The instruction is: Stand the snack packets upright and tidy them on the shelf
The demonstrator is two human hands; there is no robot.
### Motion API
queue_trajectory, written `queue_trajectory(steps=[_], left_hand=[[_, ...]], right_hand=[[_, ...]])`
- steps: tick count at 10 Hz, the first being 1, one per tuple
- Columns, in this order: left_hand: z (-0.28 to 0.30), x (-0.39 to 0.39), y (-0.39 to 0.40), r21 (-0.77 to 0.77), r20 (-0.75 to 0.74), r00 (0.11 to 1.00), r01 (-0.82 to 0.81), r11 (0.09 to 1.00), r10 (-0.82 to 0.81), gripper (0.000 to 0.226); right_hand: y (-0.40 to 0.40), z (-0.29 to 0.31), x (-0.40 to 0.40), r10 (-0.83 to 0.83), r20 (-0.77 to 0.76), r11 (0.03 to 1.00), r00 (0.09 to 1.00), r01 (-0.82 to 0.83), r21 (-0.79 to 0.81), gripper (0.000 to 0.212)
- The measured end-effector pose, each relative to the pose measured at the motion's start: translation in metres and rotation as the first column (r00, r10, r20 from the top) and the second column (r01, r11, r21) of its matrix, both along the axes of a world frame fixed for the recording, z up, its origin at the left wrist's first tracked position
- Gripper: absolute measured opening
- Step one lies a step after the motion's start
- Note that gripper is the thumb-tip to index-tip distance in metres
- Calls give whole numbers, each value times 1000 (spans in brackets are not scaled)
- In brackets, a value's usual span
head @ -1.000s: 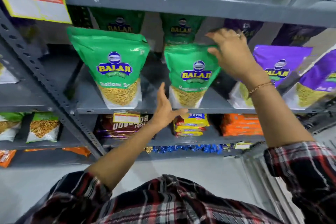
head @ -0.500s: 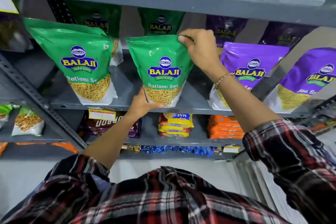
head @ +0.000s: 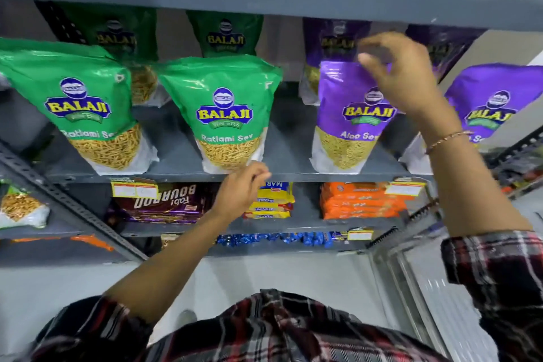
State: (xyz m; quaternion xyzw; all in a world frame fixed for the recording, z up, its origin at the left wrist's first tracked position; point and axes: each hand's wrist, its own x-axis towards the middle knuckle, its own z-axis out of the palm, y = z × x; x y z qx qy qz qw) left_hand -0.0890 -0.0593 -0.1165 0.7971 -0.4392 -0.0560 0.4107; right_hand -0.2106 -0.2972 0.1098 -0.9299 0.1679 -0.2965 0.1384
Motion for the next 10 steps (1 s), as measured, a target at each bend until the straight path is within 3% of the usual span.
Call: queue_trajectory(steps=[1,2,3,5,7,8,9,10], left_hand=[[10,-24,-59,6,-49,986,162,987,-161,41],[17,-43,-110,-89,-311,946,66,994,-91,104],[18,-48,-146,-81,-440,896,25,996,-58,121],[3,-50,-165,13,-447,886,-135,991,126,87],[6,-53,-162,1,-433,893,-139,990,126,86],[12,-54,-160,52,-467,878,-93,994,107,88],[15,-59,-150,15,-520,850,-88,996,83,104],[21,-67,-128,-82,-382,920,-122,989,81,100]], right_hand=[[-45,1,-31,-108,-72,994,992,106,-36,33],[-69,-2,-39,-108,-152,994,983,105,-31,36],[-76,-10,-34,-55,-199,998,978,45,-53,33],[-76,-22,-27,-11,-12,999,1000,11,51,18],[-77,-21,-26,-31,30,995,999,28,96,19],[-73,-24,-30,-74,-17,997,997,75,25,23],[-57,-39,-36,-89,84,987,993,99,-125,29],[-19,-78,-43,-61,163,983,985,88,-159,38]])
